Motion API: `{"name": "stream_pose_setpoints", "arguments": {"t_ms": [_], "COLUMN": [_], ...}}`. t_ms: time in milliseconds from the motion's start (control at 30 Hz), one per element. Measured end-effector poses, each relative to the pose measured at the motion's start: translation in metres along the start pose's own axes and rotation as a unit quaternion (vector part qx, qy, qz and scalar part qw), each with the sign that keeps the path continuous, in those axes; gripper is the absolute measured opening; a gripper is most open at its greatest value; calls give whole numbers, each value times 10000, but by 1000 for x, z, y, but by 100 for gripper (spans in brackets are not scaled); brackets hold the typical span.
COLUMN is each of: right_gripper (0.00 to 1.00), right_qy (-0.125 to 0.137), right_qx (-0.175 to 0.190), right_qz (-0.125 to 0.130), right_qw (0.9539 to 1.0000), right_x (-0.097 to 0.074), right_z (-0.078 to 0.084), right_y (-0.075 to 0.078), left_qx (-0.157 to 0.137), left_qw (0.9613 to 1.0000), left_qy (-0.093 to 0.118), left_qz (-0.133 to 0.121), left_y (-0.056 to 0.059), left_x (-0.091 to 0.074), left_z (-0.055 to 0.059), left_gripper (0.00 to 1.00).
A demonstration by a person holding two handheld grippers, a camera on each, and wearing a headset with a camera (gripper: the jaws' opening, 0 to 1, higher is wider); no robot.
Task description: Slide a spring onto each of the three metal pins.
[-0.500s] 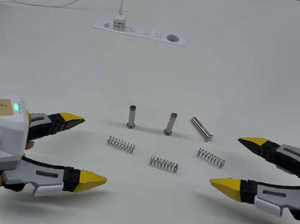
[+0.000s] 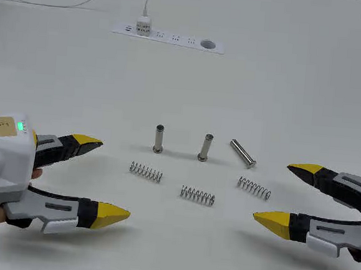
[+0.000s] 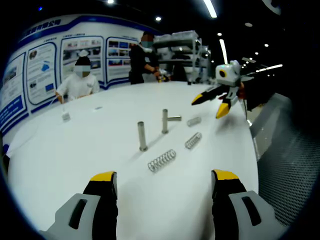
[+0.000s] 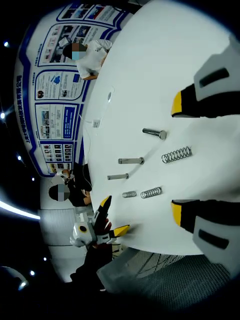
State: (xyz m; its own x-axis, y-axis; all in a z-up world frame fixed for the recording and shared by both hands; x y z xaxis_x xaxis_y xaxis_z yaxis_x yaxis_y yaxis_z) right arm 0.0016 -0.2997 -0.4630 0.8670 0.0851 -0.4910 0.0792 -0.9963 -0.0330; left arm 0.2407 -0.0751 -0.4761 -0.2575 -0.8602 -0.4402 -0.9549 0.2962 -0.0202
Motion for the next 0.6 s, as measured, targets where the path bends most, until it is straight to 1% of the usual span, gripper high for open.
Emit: {"name": "stream_pose_setpoints", "arguments": {"t_ms": [167, 367, 600], "right_gripper": [67, 65, 58], "right_qy": [31, 37, -52], "right_qx": [40, 53, 53], "right_qz": [40, 110, 208], "right_qw": [10000, 9999, 9998], "right_x": [-1, 0, 6], "right_z": [-5, -12, -24], "right_y": [1, 8, 17], "left_qx": [-10, -21, -31], "left_qw": [10000, 10000, 10000], "left_qy": [-2, 34, 38], "left_qz": [-1, -32, -27], "left_y": [0, 0, 1], "left_x": [0, -1, -1], "left_z": [0, -1, -1], "left_gripper": [78, 77, 77]}}
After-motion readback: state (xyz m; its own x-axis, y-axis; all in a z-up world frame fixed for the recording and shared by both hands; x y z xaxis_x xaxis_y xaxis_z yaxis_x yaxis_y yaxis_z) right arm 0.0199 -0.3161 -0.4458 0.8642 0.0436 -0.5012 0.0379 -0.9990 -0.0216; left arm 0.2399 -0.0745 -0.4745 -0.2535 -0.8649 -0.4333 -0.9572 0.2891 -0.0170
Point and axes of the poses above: the centre of the closed fingertips' face, and the gripper's own axes: x roughly forward along the fingers, y roughly to its right, z roughly out of its underside, the point moved 8 cm from there along -x, roughly backward along the fingers, and after that the axes turned 3 degrees about x, right-handed, at the moved point
